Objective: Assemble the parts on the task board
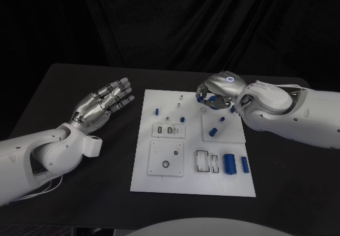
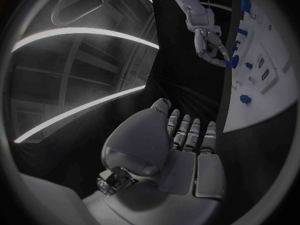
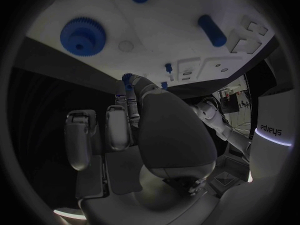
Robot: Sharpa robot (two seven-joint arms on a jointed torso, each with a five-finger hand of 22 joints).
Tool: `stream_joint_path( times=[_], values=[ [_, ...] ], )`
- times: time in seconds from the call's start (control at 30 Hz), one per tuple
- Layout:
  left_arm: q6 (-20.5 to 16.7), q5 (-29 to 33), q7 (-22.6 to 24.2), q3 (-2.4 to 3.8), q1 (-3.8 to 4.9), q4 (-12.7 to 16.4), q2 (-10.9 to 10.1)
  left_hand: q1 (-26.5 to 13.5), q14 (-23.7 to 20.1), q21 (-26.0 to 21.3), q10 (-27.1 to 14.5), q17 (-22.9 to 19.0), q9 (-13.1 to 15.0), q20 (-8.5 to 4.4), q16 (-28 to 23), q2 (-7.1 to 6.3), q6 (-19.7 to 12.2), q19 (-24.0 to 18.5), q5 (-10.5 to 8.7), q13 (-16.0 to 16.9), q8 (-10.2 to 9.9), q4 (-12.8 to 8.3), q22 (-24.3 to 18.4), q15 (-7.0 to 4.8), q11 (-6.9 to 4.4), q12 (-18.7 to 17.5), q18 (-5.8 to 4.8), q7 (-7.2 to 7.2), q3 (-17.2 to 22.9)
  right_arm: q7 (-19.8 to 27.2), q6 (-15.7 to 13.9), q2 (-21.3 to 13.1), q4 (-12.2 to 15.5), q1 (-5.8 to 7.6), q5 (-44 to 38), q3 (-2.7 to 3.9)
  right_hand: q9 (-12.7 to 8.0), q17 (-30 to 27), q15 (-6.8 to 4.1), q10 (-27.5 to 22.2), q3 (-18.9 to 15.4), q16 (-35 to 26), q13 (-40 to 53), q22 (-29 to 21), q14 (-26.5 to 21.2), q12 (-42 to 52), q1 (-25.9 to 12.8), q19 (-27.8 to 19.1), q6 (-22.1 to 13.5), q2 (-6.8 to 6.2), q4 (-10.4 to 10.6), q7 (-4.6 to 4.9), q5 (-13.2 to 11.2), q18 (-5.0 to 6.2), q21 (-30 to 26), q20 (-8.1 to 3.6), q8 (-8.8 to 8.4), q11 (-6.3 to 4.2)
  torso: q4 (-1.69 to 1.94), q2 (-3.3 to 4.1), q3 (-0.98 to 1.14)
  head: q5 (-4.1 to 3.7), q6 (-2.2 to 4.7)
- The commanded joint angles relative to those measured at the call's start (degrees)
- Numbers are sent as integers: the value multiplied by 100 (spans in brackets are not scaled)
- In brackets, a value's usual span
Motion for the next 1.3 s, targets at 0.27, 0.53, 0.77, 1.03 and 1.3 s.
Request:
stream_joint_path(
  times=[0.27, 0.53, 0.77, 1.03, 1.3],
  values=[
    [78, -8, 388, 1, 12, -67, 118, 48, -8, 19, -10, 4, 1, 50, 30, 26, -7, -12, 27, -2, -16, -2, 8, 34, 42, 30, 111, 35, 47, 202, 118, 687, -521, 197, 832, 7, 705, -8, 13, 35, 12, -49, -30, 1365, 14, -315, -65, 471, -118, 56, 45, 73, -1, -39, 5, 2, -43, 82, 10, 2, 2, 43, 37],
    [88, -8, 381, 1, 12, -74, 142, 51, -12, 19, -13, 2, 1, 53, 28, 27, -11, -12, 28, -2, -18, -10, 8, 37, 44, 29, 111, 39, 63, 279, 241, 1138, -1066, 83, 939, 8, 727, 1, 53, 49, 41, -52, -25, 1366, 15, -428, -57, 471, -154, 33, 44, 110, 90, -38, 4, 37, -120, 114, 14, 8, -10, 83, 19],
    [99, -8, 384, 1, 12, -71, 146, 51, -14, 19, -18, 1, 0, 54, 28, 26, -20, -13, 27, -4, -22, -13, 7, 38, 41, 23, 112, 38, 69, 243, 328, 1303, -1304, -13, 873, 9, 731, -21, 83, 23, 64, -68, -25, 1350, 3, -529, -62, 453, -209, 9, 47, 135, 106, -32, -10, 68, -204, 145, 58, 19, -4, 7, 29],
    [117, -8, 380, 1, 12, -82, 159, 49, -23, 17, -51, -3, -4, 54, 25, 18, -50, -14, 25, -10, -36, -34, 6, 41, 21, -6, 113, 33, 112, 183, 384, 1369, -1390, -54, 830, 10, 729, -24, 96, -34, 81, -76, -24, 1339, -9, -619, -74, 439, -267, -11, 54, 144, 97, -28, -21, 85, -283, 168, 41, 23, -6, -34, 28],
    [135, -8, 370, 1, 12, -105, 176, 47, -26, 15, -56, -4, -4, 54, 24, 17, -51, -19, 25, -11, -37, -38, 5, 41, 18, -7, 113, 33, 121, 92, 470, 1411, -1448, -61, 615, 10, 729, -30, 102, -81, 102, -82, -21, 1331, -17, -679, -75, 430, -307, -15, 55, 151, 105, -24, -29, 95, -341, 181, 31, 14, -6, -20, 15]
  ],
)
